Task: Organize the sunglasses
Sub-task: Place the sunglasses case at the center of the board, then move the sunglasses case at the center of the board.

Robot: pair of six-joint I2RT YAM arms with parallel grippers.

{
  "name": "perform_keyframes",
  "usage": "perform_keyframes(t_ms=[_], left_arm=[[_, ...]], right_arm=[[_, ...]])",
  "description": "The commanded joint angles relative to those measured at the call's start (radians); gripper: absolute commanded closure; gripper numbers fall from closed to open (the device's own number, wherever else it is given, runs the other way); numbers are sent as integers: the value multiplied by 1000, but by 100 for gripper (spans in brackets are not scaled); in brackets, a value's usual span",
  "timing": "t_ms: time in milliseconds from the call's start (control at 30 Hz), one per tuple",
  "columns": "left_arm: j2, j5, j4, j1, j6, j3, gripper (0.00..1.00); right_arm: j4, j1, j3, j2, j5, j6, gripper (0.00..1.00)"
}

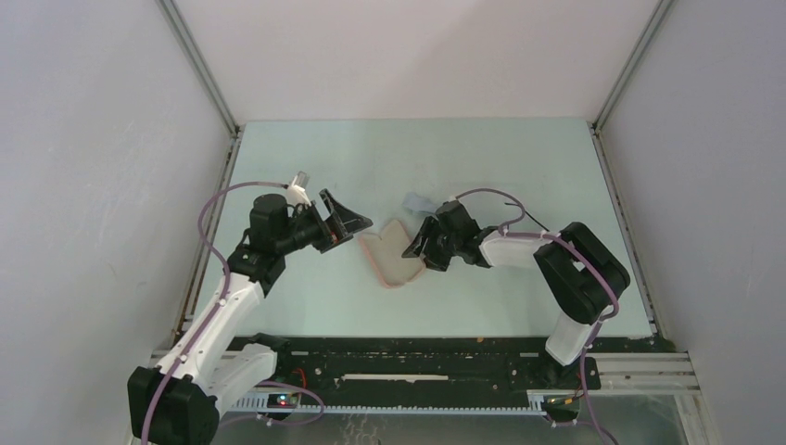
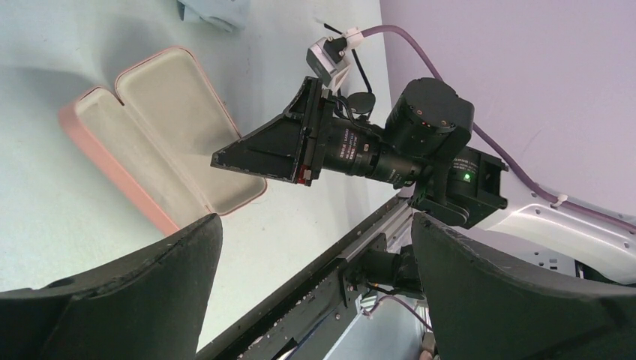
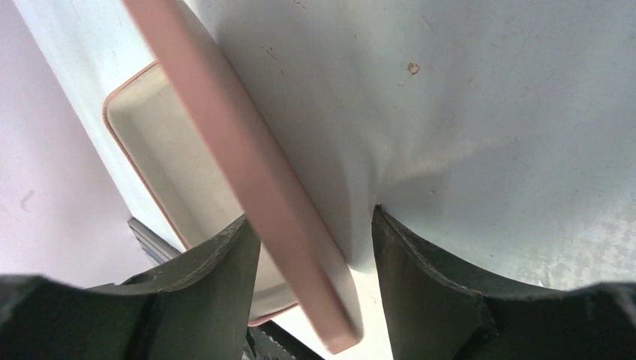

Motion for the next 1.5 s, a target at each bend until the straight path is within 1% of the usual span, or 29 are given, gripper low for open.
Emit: perform_keyframes(t_ms=[0,33,300,433,533,767,1067,1300,1467], left_arm=[[0,16,38,5,20,-26,0],[0,17,40,6,18,-26,0],[-13,21,42,6,13,-33,0],[-15,22,45,6,13,-38,0],[-13,23,48,6,11,-38,0],[-9,26,50,5,11,-38,0],[22,43,78,6,0,-25,0],[31,47,83,5,-3,-21,0],[35,49,91,6,-8,-25,0]], right_arm=[[-214,-1,9,10,94,-140,35],[-246,-2,17,12,110,-162,35],[-334,-19,32,-4,230,-268,35],[-398,1,66,13,326,-334,35],[-420,18,80,31,359,-361,35],[-434,26,87,73,347,-382,37],[-510,5,137,137,374,-403,40],[-523,-1,137,107,369,-426,43],[-526,-3,137,73,323,-428,48]])
